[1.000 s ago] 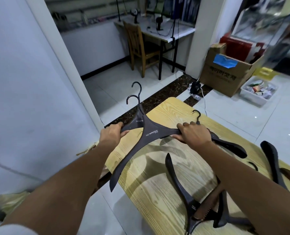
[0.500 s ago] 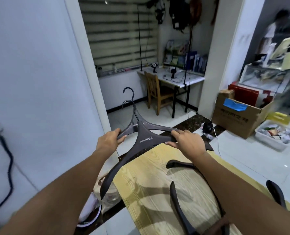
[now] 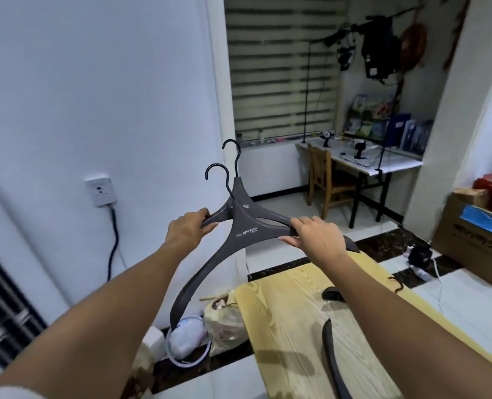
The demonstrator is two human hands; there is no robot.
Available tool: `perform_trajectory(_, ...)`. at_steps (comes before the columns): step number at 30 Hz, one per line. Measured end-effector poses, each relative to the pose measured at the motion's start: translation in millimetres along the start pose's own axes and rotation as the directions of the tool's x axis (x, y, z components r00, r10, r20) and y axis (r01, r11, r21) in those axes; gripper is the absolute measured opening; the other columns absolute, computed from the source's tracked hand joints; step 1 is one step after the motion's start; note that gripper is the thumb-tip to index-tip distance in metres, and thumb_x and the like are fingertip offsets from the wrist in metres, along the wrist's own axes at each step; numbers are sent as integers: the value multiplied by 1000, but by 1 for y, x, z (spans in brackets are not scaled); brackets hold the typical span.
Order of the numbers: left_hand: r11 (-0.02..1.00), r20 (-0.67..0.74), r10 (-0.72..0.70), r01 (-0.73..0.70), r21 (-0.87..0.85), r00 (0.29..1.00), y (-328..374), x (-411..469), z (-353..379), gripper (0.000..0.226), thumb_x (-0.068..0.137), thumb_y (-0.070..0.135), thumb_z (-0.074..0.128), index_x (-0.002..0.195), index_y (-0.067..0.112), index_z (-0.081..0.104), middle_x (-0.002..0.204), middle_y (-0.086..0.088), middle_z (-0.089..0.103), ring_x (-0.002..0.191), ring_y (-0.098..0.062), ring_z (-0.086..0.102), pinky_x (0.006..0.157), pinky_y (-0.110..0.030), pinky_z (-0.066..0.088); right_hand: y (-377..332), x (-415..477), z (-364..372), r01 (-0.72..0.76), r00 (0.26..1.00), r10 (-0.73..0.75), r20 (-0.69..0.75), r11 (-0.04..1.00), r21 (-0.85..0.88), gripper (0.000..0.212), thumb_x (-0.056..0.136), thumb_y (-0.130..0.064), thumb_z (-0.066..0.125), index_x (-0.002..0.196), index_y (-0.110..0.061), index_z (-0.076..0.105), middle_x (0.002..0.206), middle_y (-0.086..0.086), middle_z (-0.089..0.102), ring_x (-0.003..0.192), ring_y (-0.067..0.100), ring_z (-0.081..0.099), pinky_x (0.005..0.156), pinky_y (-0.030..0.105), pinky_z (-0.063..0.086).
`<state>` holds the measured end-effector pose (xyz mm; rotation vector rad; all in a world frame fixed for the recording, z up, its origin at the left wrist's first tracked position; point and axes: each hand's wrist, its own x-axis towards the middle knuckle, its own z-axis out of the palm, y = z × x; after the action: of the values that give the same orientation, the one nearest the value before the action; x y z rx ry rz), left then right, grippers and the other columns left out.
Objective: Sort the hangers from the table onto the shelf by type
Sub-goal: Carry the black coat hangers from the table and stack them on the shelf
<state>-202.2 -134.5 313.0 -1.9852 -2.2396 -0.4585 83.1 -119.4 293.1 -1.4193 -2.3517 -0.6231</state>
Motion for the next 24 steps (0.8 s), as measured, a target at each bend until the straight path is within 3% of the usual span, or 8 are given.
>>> perform_trajectory(2, 1000, -24, -27, 28, 13, 999, -18, -10, -12, 34, 95, 50, 42, 105, 20, 53, 86, -1, 62, 76, -24, 54, 66, -30, 37, -15, 8, 0, 8, 999, -8, -40, 1000, -1, 51, 80, -65, 49, 81, -16, 62, 71, 2, 66, 66, 25, 64, 43, 29, 39)
perform_trajectory(6, 994, -63, -88, 92, 55, 994, -61, -33, -38, 36, 95, 50, 42, 106, 18, 53, 91, -3, 65, 81, -26, 58, 66, -30, 36, -56, 34, -7, 92, 992, -85, -96, 993, 73, 52, 88, -64, 40, 99, -16, 58, 94, 2, 66, 91, 26, 62, 56, 31, 36)
perform_trajectory(9, 984, -85, -156, 162, 79, 984, -93, -52, -56, 36, 95, 51, 42, 105, 18, 53, 86, -1, 62, 79, -26, 56, 66, -30, 37, -92, 51, -19, 131, 984, -116, -133, 985, 112, 54, 89, -65, 38, 102, -17, 57, 96, 2, 65, 95, 26, 61, 57, 31, 33)
perform_trajectory(15, 949, -125, -297, 307, 70, 947, -162, -106, -89, 34, 95, 49, 44, 107, 19, 53, 99, -4, 66, 92, -29, 60, 71, -32, 40, -176, 68, -37, 269, 952, -241, -189, 954, 136, 54, 90, -66, 34, 102, -17, 55, 92, 1, 63, 88, 25, 61, 56, 31, 30)
perform_trajectory(24, 862, -150, -481, 497, 101, 864, -258, -230, -136, 34, 95, 50, 42, 96, 18, 50, 84, -1, 59, 87, -28, 61, 62, -31, 36, -291, 58, -69, 450, 864, -386, -323, 880, 152, 49, 84, -64, 48, 85, -16, 62, 68, 1, 63, 62, 27, 62, 47, 26, 24)
